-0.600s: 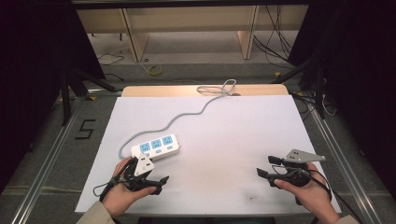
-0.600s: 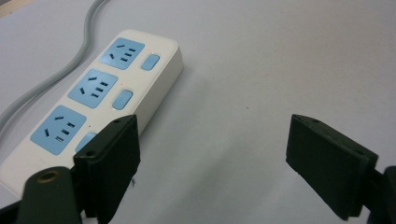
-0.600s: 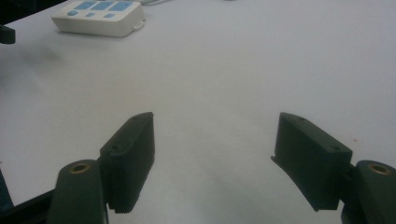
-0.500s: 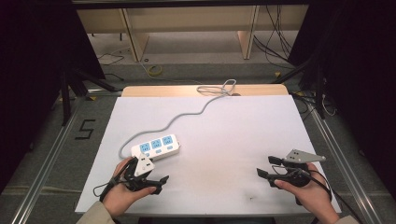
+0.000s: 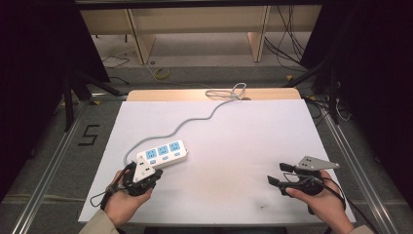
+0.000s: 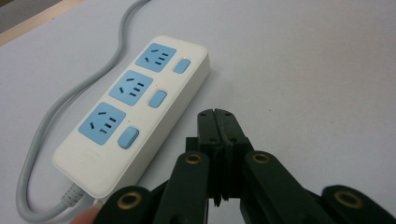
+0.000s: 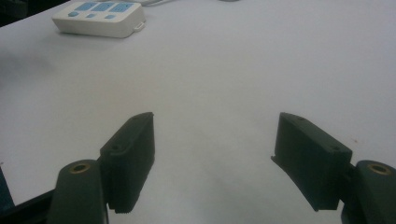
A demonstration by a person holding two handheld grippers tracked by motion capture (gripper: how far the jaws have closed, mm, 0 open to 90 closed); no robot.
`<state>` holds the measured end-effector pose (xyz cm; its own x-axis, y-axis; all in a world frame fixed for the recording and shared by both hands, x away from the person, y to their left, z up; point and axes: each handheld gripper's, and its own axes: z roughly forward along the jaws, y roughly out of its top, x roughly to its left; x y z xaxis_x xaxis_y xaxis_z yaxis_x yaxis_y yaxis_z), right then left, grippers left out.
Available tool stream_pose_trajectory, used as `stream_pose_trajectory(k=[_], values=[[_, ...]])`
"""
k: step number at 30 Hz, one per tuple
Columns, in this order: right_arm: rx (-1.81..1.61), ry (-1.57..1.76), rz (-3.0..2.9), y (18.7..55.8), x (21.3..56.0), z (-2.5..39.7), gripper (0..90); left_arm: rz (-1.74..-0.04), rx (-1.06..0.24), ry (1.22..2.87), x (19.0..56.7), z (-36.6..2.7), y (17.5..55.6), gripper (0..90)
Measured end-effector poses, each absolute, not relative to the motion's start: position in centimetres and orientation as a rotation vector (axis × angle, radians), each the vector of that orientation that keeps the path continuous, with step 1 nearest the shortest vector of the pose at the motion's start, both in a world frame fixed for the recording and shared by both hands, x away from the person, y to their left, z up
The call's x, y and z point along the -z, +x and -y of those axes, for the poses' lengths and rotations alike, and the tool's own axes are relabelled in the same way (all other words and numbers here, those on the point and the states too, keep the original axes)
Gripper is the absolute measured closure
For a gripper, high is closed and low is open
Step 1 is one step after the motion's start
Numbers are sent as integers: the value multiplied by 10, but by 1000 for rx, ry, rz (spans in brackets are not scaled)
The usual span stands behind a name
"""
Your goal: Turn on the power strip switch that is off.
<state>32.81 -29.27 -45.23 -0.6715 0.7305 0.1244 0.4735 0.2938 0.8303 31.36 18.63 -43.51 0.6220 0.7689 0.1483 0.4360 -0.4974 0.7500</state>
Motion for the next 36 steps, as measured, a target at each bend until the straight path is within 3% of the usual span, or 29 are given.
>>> stream_pose_trajectory(k=[36], values=[[-1312,1097,-2292,329,453,291,293,-1127,-631,2100,423,-208,336,898]])
